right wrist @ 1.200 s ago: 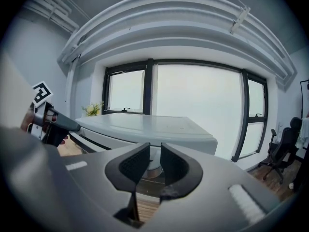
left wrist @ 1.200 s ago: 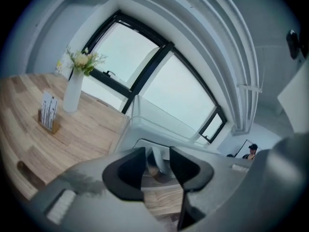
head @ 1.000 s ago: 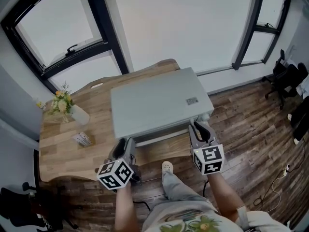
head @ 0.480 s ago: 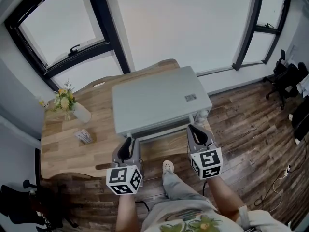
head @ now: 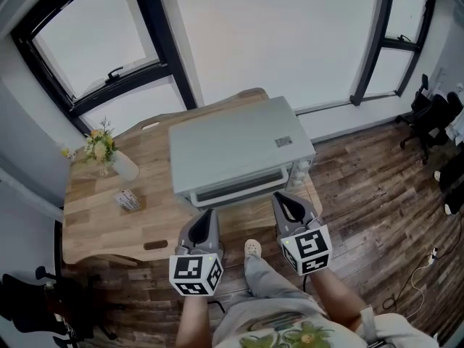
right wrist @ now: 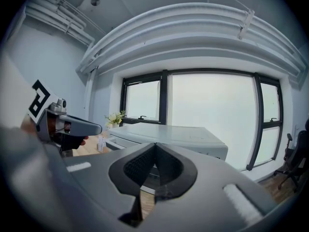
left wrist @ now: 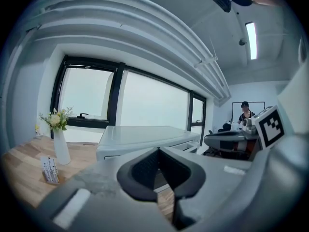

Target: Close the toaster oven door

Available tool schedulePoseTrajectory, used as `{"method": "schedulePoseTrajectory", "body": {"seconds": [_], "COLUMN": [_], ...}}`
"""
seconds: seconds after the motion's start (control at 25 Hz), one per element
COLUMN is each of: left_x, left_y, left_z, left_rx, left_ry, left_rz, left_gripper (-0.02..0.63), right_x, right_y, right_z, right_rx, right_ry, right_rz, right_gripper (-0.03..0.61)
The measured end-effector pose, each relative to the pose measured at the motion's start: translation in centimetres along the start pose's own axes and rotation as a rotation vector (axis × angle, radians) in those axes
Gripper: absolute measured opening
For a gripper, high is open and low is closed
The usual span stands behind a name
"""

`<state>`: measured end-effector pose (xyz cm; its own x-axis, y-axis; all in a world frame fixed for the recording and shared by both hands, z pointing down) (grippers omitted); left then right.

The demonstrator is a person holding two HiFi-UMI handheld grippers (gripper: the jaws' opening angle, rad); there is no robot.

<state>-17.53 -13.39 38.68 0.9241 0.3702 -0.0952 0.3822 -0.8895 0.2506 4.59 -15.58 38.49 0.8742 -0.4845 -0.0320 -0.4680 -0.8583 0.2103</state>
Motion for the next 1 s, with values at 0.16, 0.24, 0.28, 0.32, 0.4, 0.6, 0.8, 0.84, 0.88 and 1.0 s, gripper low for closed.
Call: {"method": "schedulePoseTrajectory", "body": {"seconds": [0.16, 0.24, 0.28, 0.32, 0.4, 0.6, 0.8, 0.84, 0.88, 1.0], "left_x": [0.9, 1.4, 1.6, 1.8, 2.1, 2.7, 3.0, 3.1, 3.2, 3.7], "left_y": [-0.6, -0.8, -1.0, -1.1, -1.4, -1.8, -1.9, -1.9, -1.9, -1.8], "left_z": [-0.5, -0.7, -0.8, -0.9, -1.2, -1.4, -1.7, -1.6, -1.6, -1.4], "left_rx": [-0.012, -0.014, -0.014, -0.014, -0.016, -0.021, -0.026, -0.025, -0.024, -0.020], "left_ry": [-0.002, -0.001, 0.000, 0.000, -0.001, -0.004, -0.010, -0.011, -0.011, -0.009], "left_rz": [-0.013, -0.022, -0.025, -0.027, -0.028, -0.030, -0.031, -0.032, -0.034, -0.040], "left_gripper": [0.003, 0.003, 0.003, 0.003, 0.003, 0.003, 0.003, 0.003, 0.003, 0.003], "right_x": [-1.0, -1.4, -1.6, -1.8, -2.0, -2.3, -2.5, -2.5, -2.5, -2.3], "right_y": [-0.6, -0.9, -1.1, -1.2, -1.6, -2.1, -2.5, -2.6, -2.7, -3.1], "right_z": [-0.3, -0.5, -0.5, -0.6, -0.9, -1.1, -1.3, -1.3, -1.3, -1.2], "right_rx": [-0.005, -0.009, -0.010, -0.010, -0.015, -0.036, -0.038, -0.038, -0.039, -0.041], "right_ry": [-0.003, -0.007, -0.008, -0.010, -0.014, -0.039, -0.043, -0.044, -0.045, -0.045], "right_rz": [0.048, 0.063, 0.069, 0.074, 0.084, 0.095, 0.103, 0.104, 0.105, 0.105], "right_gripper": [0.000, 0.000, -0.002, 0.000, 0.000, 0.000, 0.000, 0.000, 0.000, 0.000]}}
Point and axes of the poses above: the fingertips, and each gripper's own axes: y forward along the fingers, x to its right, z out of its top, the point moved 8 cm from there along -y, backward along the fingers, and after that the axes turned 1 degree about -x, right-handed, at the moved point
